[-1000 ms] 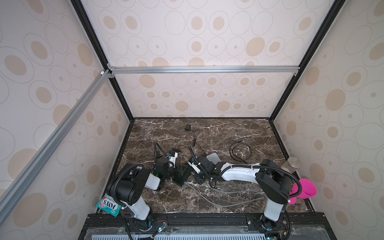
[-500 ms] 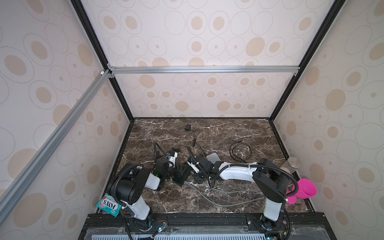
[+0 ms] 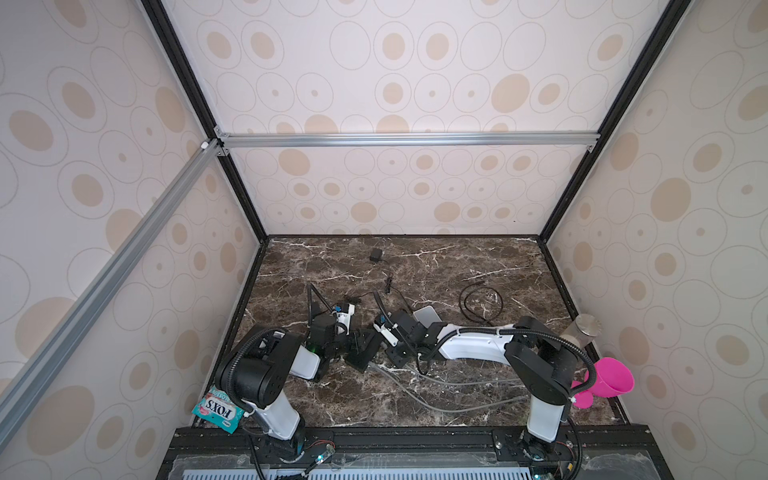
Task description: Insert the plug into the switch port
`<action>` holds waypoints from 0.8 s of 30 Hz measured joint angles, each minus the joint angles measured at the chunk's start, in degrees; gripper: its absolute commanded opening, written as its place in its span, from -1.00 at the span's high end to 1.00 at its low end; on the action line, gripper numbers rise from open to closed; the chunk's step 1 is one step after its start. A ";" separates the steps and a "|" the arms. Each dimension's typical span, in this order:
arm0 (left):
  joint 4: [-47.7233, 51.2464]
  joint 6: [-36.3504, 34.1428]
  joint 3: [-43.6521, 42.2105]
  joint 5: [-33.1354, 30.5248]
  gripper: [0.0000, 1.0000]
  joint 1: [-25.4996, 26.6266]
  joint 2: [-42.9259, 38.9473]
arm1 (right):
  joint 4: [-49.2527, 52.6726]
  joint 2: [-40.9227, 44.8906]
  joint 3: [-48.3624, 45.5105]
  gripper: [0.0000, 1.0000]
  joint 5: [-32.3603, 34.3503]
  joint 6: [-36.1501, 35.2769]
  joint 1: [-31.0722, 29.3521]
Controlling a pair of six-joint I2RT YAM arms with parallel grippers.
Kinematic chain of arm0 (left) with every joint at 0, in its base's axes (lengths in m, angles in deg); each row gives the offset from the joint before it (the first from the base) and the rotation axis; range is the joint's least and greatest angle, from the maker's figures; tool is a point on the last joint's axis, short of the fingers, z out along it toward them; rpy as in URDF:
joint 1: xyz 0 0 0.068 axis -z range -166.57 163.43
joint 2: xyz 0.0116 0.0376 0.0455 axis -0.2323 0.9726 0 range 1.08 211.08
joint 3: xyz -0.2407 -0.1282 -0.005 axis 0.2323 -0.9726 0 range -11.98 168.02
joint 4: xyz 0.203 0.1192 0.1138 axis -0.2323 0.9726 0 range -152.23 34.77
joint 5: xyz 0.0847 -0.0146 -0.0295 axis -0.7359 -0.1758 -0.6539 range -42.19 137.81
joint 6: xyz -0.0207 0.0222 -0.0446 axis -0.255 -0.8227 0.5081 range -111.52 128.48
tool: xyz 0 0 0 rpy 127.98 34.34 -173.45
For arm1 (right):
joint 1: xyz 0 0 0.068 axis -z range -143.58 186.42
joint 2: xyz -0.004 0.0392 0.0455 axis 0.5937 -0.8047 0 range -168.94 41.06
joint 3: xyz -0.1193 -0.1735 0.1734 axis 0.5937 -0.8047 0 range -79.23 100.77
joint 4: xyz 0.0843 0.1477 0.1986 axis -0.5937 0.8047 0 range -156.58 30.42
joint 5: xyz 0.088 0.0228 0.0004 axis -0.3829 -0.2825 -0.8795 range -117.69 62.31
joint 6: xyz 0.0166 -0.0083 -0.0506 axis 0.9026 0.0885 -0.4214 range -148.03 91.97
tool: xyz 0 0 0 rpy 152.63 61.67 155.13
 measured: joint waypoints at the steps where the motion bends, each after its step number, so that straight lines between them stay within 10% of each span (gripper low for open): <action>1: -0.02 0.00 0.00 0.00 0.13 0.00 0.02 | -0.24 0.00 -0.13 1.00 -0.07 -0.13 0.00; 24: -1.75 0.00 0.15 2.38 0.13 0.11 1.42 | -2.67 2.89 -3.76 1.00 -1.09 -10.86 1.36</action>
